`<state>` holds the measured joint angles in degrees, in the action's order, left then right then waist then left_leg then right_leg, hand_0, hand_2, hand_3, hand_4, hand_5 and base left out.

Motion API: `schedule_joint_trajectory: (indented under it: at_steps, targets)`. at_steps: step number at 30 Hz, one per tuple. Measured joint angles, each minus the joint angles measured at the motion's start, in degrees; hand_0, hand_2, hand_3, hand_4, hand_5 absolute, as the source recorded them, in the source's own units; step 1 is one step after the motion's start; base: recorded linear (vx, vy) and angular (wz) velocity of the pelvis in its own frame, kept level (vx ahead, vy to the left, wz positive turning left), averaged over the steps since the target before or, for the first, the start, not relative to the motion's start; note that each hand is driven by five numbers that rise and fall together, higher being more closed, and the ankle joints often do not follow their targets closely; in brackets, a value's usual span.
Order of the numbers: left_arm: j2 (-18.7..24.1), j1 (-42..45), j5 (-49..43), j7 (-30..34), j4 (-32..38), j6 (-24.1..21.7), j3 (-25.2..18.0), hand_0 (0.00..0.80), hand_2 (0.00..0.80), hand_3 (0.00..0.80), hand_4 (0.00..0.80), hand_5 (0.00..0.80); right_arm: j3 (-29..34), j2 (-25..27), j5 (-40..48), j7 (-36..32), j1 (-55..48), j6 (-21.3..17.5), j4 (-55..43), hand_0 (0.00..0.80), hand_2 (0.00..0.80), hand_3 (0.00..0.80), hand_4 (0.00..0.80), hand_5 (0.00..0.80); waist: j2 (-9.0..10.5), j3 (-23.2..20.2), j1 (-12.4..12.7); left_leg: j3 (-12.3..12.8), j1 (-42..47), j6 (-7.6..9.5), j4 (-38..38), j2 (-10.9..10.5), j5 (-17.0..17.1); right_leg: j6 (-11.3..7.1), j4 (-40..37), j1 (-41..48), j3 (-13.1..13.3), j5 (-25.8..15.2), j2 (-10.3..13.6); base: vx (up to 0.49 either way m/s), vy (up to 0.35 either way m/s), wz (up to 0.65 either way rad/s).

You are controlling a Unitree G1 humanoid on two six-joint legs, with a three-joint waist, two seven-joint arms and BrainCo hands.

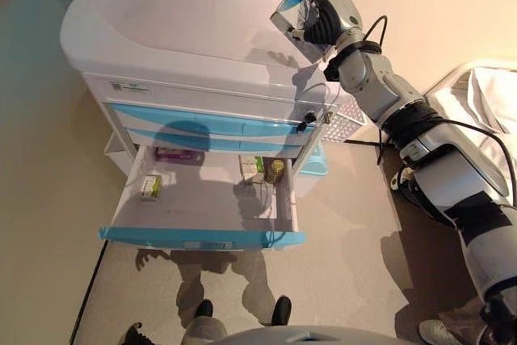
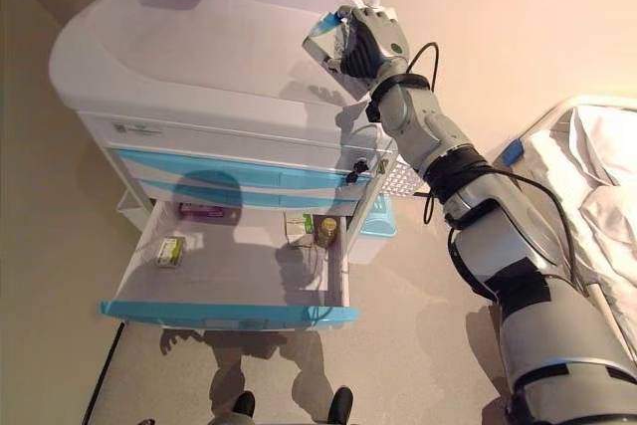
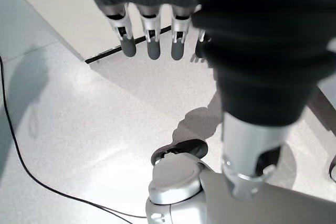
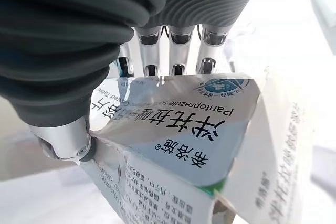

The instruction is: Open the drawer and pick up the medicine

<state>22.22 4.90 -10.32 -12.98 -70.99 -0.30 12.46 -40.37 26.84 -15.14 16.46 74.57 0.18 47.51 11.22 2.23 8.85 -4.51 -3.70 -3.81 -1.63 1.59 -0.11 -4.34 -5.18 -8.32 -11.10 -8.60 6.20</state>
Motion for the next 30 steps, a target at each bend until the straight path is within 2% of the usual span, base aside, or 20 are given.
schedule_joint_trajectory:
  at_steps: [7, 11, 22, 30]
  targets:
    - [1.47, -0.72, 0.02, -0.62, -0.13, 0.0, 1.03, 0.0, 0.0, 0.0, 0.0, 0.0, -4.55, -3.77, -2.23, -1.26, 2.52, -0.18, 3.17, 0.8, 0.8, 0.8, 0.8, 0.8, 0.94, 1.03, 0.45, -0.92, -1.36, -0.24, 1.02, 0.09, -0.17, 0.06, 0.0, -0.39, -0.67, 0.03, -0.05, 0.002, -0.002, 0.06]
    - [1.46, -1.5, 0.02, -0.73, -0.06, -0.07, 1.06, 0.0, 0.0, 0.0, 0.0, 0.0, -7.63, -4.02, -4.82, -1.74, 4.35, -0.72, 5.04, 0.8, 0.8, 0.8, 0.8, 0.8, 1.13, 1.29, 1.01, -1.84, -2.18, -0.29, 1.38, 0.06, -0.17, 0.08, 0.0, -0.61, -0.74, 0.06, -0.08, -0.007, -0.003, 0.1]
    - [1.88, -1.7, 0.01, -1.18, -0.06, -0.17, 2.22, 0.0, 0.0, 0.0, 0.0, 0.0, -7.6, -5.4, -7.47, -1.28, 6.5, -1.13, 8.92, 0.8, 0.8, 0.8, 0.8, 0.8, 1.79, 1.68, 1.63, -2.81, -3.94, -0.56, 2.63, 0.03, -0.37, 0.15, 0.0, -1.17, -1.87, 0.2, -0.03, -0.003, 0.001, 0.05]
    - [2.02, -1.74, 0.06, -1.18, -0.07, -0.23, 2.32, 0.0, 0.0, 0.0, 0.0, 0.0, -7.61, -5.48, -7.97, -0.92, 7.18, -1.1, 10.35, 0.8, 0.8, 0.8, 0.8, 0.8, 1.44, 2.01, 1.76, -3.56, -5.18, -0.75, 3.58, 0.03, -0.5, 0.3, -0.01, -1.67, -2.22, 0.27, -0.05, 0.001, 0.007, 0.04]
